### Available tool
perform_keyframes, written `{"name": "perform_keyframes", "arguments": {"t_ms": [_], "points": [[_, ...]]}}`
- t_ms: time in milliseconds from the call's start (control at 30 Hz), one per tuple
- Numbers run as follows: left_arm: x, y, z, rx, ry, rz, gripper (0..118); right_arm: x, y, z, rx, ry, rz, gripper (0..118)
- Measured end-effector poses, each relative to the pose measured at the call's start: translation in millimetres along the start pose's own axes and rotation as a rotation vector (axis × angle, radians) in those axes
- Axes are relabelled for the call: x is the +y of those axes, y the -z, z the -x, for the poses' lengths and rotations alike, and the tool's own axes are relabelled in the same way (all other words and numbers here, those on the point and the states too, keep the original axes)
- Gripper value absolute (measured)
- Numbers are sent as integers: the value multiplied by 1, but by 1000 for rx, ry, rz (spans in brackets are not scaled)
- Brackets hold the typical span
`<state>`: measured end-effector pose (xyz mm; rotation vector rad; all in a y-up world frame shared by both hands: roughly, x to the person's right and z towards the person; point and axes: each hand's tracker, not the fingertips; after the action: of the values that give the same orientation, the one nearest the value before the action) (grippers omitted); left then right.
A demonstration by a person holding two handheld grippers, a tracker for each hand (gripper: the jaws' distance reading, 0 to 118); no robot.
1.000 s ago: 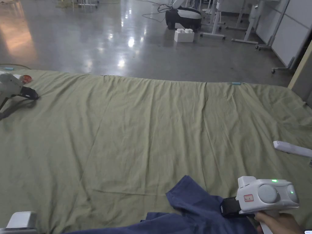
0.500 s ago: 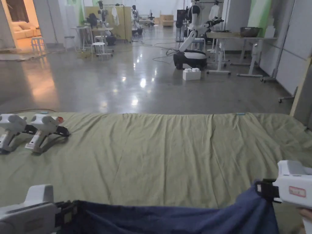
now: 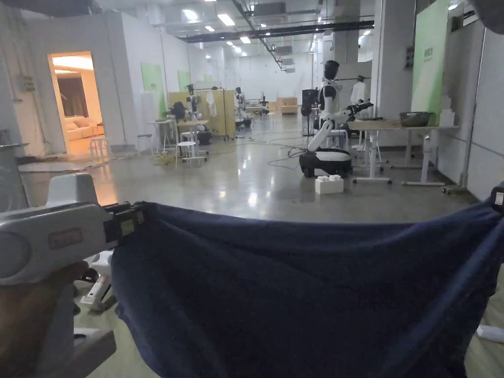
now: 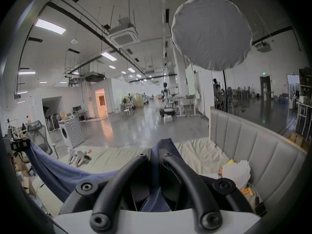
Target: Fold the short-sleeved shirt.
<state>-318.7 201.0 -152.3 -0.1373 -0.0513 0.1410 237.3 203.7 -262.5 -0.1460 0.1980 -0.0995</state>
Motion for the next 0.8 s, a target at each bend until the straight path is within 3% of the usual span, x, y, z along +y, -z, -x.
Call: {"name": "perform_keyframes", "arguments": {"t_ms": [367,800], "points": [[63,24,-2,43,4,-101,3,97,26,27,-103,-96,-127,5],[69,98,10,82,23,-73,3,109,96,30,-140,-99,-132,5]]}}
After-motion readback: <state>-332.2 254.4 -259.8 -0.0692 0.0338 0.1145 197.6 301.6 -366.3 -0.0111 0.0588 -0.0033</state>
